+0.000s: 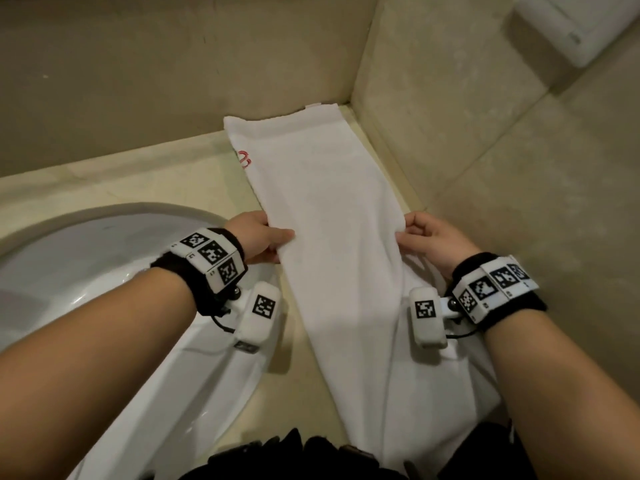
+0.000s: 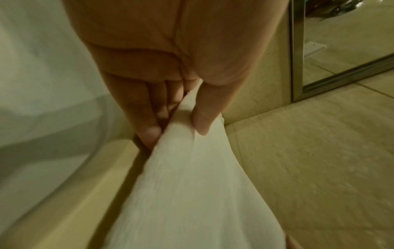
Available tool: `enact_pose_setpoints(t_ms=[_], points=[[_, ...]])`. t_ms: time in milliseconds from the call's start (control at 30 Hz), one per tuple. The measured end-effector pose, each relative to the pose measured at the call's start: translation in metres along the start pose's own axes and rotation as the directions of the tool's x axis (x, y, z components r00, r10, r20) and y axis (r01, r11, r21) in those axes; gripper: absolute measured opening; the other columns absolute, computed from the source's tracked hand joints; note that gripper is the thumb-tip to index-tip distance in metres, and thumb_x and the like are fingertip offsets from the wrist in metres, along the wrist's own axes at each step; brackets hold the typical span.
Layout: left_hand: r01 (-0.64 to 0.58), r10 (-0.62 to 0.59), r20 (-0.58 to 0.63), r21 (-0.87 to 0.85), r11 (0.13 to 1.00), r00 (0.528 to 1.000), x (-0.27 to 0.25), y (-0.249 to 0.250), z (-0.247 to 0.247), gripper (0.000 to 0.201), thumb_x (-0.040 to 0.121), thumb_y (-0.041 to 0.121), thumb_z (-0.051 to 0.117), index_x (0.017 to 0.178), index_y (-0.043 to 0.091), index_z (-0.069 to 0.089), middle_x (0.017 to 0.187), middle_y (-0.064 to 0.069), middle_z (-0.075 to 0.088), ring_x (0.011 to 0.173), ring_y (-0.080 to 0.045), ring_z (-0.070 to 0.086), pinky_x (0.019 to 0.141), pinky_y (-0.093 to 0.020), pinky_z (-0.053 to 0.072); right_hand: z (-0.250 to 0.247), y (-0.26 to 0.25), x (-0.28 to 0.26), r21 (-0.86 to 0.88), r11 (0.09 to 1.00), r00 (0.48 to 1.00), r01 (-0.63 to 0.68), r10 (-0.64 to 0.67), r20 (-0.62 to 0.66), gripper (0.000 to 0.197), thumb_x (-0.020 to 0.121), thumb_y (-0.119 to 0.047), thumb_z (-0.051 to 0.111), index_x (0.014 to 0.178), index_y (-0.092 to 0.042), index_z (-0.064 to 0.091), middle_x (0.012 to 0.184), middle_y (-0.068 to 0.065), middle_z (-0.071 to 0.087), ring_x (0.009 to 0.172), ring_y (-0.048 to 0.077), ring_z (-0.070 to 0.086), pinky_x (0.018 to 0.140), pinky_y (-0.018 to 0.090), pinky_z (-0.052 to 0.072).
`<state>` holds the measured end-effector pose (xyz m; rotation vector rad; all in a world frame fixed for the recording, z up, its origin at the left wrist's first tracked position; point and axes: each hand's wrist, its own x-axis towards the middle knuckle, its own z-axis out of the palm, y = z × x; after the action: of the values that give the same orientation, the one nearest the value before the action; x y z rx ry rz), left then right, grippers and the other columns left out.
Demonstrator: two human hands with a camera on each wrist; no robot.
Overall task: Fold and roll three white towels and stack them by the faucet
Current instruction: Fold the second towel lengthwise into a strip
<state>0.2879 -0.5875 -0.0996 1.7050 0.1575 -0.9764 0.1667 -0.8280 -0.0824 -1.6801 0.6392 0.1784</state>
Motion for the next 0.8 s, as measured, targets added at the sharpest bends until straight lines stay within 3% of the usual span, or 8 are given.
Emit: enact_pose_setpoints(t_ms=[67,133,233,333,433,500,600,800], points=[[0.016,-0.015,0.026,-0.031,0.999,1.0,-0.005,-0.008,0.007,0.009,0.082,0.009,0.064,0.088,0.011,0.058,0.08,-0.005,0.065,0.067,-0.016,0.063,0.048,-0.021,0.056,-0.003,0.003,0.006,-0.292,0.955,0.985,-0.047,-0.005,-0.174,0.011,0.085,-0.006,0.056,0.081,-0.016,0.053,0.072,0.004,0.053,0.065,0.019,0.05,0.063,0.027,0.039],[0.031,-0.03,0.056,-0.017,0.999,0.998,-0.01,-0.016,0.014,0.014,0.082,0.012,0.064,0.095,0.009,0.059,0.081,-0.004,0.066,0.066,-0.015,0.064,0.046,-0.019,0.054,-0.005,0.005,0.012,-0.672,0.721,0.958,-0.168,-0.04,-0.283,0.008,0.085,-0.012,0.053,0.093,-0.013,0.053,0.088,0.01,0.058,0.082,0.026,0.054,0.07,0.027,0.037],[0.012,-0.013,0.015,0.087,0.996,1.0,-0.016,-0.027,0.023,0.011,0.084,0.017,0.063,0.088,0.008,0.057,0.077,-0.006,0.065,0.061,-0.016,0.065,0.047,-0.022,0.056,-0.002,0.013,0.013,-0.796,0.563,0.957,-0.221,-0.032,-0.287,0.025,0.088,-0.014,0.049,0.111,-0.005,0.054,0.114,0.019,0.06,0.105,0.033,0.055,0.083,0.031,0.04],[0.009,-0.005,-0.034,0.125,0.992,0.999,-0.019,-0.028,0.013,0.012,0.085,0.019,0.061,0.087,0.008,0.056,0.076,-0.005,0.063,0.056,-0.015,0.064,0.044,-0.02,0.054,0.002,0.016,0.004,-0.647,0.751,0.961,-0.13,-0.066,-0.27,0.02,0.092,-0.012,0.044,0.103,-0.004,0.059,0.099,0.023,0.064,0.083,0.02,0.064,0.079,0.034,0.045],[0.046,-0.04,-0.057,0.109,0.993,0.998,-0.022,-0.026,-0.011,0.022,0.085,0.018,0.061,0.102,0.004,0.057,0.087,-0.01,0.065,0.068,-0.02,0.062,0.053,-0.023,0.057,0.01,0.02,-0.018,-0.038,0.997,0.988,-0.06,0.054,-0.143,0.031,0.083,0.014,0.033,0.092,-0.001,0.06,0.067,0.01,0.061,0.05,0.007,0.058,0.055,0.019,0.05],[0.049,-0.04,-0.066,0.13,0.99,0.997,-0.024,-0.027,-0.022,0.021,0.086,0.018,0.061,0.102,0.005,0.058,0.084,-0.008,0.065,0.069,-0.02,0.062,0.054,-0.023,0.056,0.017,0.023,-0.029,0.099,0.994,0.999,-0.043,0.043,0.002,0.038,0.078,0.022,0.037,0.085,-0.008,0.059,0.067,0.001,0.065,0.058,0.005,0.062,0.059,0.015,0.05],[0.025,-0.02,-0.05,0.086,0.996,0.999,-0.032,-0.029,-0.023,0.018,0.087,0.015,0.059,0.102,0.007,0.058,0.086,-0.006,0.065,0.07,-0.018,0.062,0.053,-0.024,0.057,0.033,0.023,-0.041,-0.017,0.999,0.99,0.045,-0.043,0.131,0.03,0.082,0.014,0.049,0.092,-0.012,0.06,0.082,-0.001,0.066,0.072,0.006,0.062,0.073,0.019,0.05],[0.011,-0.01,0.013,-0.039,0.999,1.0,-0.046,-0.044,-0.009,0.022,0.085,0.013,0.06,0.107,0.01,0.058,0.096,-0.005,0.066,0.078,-0.017,0.064,0.064,-0.026,0.057,0.034,0.027,-0.055,0.2,0.979,0.999,0.043,-0.041,-0.017,0.019,0.087,-0.001,0.052,0.072,-0.014,0.054,0.06,-0.002,0.061,0.057,0.011,0.057,0.06,0.023,0.048]])
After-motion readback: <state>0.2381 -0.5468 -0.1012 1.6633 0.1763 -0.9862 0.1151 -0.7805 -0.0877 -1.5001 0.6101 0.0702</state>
